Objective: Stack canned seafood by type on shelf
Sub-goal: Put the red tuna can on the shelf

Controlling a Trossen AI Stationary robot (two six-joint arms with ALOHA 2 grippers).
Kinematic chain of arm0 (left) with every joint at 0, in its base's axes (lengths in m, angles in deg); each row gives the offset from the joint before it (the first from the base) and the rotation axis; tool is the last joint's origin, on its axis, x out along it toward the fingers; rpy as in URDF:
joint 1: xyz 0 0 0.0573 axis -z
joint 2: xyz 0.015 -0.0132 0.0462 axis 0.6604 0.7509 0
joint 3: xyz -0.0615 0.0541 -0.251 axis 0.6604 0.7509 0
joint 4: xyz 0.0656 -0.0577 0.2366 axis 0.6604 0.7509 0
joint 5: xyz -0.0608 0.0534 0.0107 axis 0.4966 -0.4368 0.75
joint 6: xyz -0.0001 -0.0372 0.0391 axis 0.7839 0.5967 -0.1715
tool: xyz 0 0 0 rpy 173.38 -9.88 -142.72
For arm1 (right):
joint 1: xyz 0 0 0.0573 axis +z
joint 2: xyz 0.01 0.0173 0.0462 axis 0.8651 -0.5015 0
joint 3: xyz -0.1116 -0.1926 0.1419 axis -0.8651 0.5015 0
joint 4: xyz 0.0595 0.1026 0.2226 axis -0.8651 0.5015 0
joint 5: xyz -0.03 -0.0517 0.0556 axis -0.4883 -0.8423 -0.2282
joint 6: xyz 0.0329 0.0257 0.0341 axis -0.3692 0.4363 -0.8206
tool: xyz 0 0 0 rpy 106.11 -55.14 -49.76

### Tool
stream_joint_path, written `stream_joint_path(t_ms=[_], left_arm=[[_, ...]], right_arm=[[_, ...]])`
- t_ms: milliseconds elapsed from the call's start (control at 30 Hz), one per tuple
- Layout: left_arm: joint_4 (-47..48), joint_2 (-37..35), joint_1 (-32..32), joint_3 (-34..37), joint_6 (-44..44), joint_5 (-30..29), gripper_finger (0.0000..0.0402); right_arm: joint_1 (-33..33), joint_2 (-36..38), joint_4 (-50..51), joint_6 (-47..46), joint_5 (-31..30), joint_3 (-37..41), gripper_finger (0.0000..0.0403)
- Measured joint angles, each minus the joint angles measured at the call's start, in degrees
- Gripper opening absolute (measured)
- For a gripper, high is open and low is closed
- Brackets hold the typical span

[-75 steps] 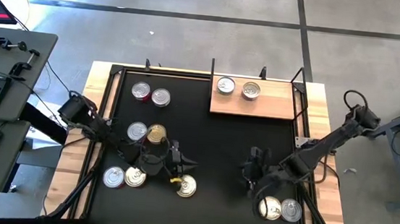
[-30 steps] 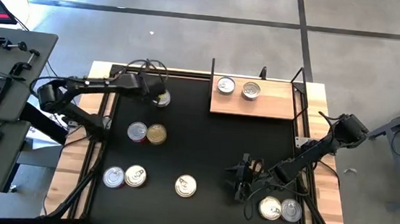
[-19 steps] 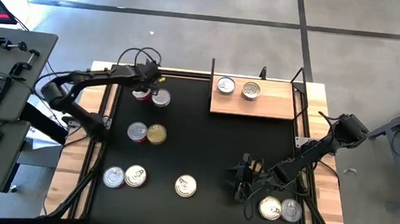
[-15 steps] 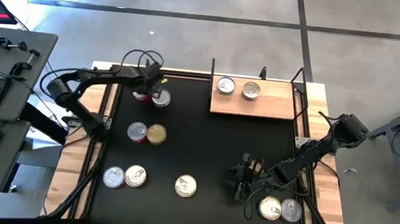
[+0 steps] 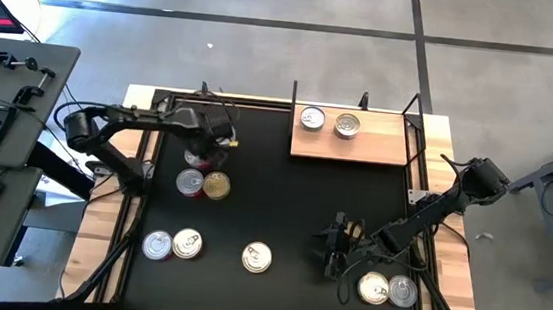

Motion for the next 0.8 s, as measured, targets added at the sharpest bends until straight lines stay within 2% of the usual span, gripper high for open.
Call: stream_joint_path(t_ms=[67,200,300,400,567,700,800], left_arm=[[-3.1,0.3,3.5,0.0,0.0,-0.2,0.0055],[-16.1,1.7,9.1,0.0,-1.0,-0.4,0.0032],[-26.4,3.2,11.6,0.1,-4.3,0.0,0.0016],[-36.1,5.9,13.1,0.0,-5.9,2.7,0.0004],[-46.0,11.2,16.8,-0.1,-5.9,8.3,0.0001],[-55.1,14.9,22.0,-0.1,-5.1,8.5,0.0000],[-65.8,17.6,26.1,0.0,-8.5,8.6,0.0000]], right_arm=[[0.0,0.0,0.0,0.0,0.0,0.0,0.0192],[0.0,0.0,-0.2,0.0,0.0,0.0,0.0192],[0.0,0.0,-0.2,0.0,0.0,0.0,0.0192],[0.0,0.0,-0.5,0.3,0.0,0.0,0.0192],[0.0,0.0,-0.8,0.0,0.0,0.0,0.0192],[0.0,0.0,-2.4,0.3,0.0,0.0,0.0192],[0.0,0.0,-2.7,0.3,0.0,0.0,0.0192]])
